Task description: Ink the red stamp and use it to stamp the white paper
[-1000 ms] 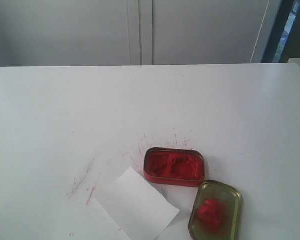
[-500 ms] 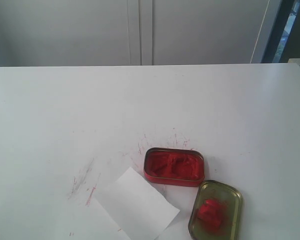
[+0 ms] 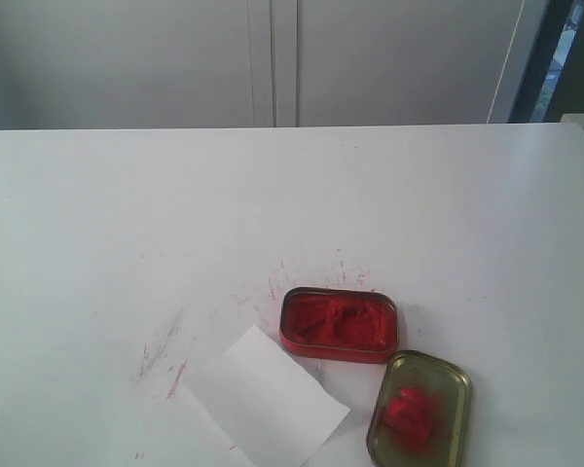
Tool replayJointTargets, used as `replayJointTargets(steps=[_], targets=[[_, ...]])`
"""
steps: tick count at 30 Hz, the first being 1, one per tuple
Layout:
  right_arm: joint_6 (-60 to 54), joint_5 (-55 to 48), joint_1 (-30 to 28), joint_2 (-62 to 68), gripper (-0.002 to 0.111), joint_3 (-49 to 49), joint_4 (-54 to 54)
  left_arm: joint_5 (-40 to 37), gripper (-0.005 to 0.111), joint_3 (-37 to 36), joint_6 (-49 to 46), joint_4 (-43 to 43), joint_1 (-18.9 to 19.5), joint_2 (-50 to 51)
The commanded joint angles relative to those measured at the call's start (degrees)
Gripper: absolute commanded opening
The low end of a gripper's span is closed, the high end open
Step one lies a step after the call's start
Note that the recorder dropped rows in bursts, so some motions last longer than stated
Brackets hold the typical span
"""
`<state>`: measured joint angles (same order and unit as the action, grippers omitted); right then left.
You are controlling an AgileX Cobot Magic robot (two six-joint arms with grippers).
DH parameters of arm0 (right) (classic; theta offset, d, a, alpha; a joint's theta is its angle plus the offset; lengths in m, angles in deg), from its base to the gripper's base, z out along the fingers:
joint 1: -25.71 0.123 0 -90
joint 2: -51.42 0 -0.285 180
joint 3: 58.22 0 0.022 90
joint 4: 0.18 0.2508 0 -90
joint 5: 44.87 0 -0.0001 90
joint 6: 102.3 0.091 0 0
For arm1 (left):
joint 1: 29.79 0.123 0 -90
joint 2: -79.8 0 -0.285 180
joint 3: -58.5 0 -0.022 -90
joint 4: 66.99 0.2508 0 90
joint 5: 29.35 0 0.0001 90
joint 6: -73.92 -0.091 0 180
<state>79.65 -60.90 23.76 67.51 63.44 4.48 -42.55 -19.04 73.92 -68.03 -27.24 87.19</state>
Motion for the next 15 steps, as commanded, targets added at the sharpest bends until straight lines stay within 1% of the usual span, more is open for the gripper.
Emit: replayJointTargets(steps=[1, 15], targets=[[-0.3, -1.0, 0.2, 0.2, 0.0, 0.4, -0.4, -0.1, 0.0, 0.3, 0.0, -0.6, 0.1, 0.4], [-0.3, -3.6, 0.2, 0.2, 0.0, 0.4, -1.9, -0.1, 0.0, 0.3, 0.0, -0.6, 0.1, 0.4]])
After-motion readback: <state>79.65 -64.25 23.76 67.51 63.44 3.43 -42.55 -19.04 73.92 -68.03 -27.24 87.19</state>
